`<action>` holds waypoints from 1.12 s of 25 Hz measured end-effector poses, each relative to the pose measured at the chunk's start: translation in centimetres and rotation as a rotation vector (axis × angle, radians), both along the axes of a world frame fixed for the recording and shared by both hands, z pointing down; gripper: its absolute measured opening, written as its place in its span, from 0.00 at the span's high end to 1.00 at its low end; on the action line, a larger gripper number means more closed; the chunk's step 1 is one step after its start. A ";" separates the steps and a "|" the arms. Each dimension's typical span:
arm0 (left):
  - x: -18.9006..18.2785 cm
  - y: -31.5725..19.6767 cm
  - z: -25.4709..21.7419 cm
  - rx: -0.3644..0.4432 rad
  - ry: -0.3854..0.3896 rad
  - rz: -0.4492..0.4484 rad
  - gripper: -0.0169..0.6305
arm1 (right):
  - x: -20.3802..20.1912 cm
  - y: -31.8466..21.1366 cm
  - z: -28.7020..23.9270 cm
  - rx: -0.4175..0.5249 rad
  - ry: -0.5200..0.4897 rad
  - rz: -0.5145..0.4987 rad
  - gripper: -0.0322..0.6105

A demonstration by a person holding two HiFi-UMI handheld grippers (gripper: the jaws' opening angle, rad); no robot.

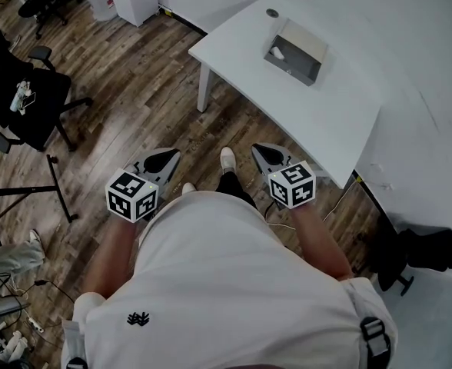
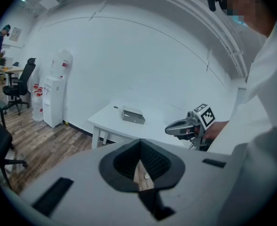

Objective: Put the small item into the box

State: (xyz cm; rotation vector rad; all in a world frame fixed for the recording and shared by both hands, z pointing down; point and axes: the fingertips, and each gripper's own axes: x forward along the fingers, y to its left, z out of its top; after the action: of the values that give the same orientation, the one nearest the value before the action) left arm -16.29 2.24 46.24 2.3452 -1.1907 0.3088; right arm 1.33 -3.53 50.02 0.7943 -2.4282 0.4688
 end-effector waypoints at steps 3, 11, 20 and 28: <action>0.0 0.0 0.2 -0.004 0.004 -0.006 0.96 | 0.1 0.0 0.1 -0.002 -0.004 0.002 0.94; -0.3 0.3 0.6 -0.019 0.004 -0.016 0.96 | 0.1 0.6 0.3 -0.009 -0.006 -0.005 0.94; -0.8 0.5 1.1 -0.041 0.001 -0.042 0.96 | -0.7 0.1 0.8 -0.016 -0.007 -0.032 0.94; -0.7 -0.4 1.5 -0.052 -0.002 -0.054 0.96 | -0.8 -1.4 1.3 -0.022 -0.008 -0.043 0.94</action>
State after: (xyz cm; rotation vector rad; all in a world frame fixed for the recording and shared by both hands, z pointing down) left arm -17.01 1.84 47.70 2.2642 -1.2304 0.3203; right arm 0.55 -4.92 51.27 0.7309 -2.4376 0.4825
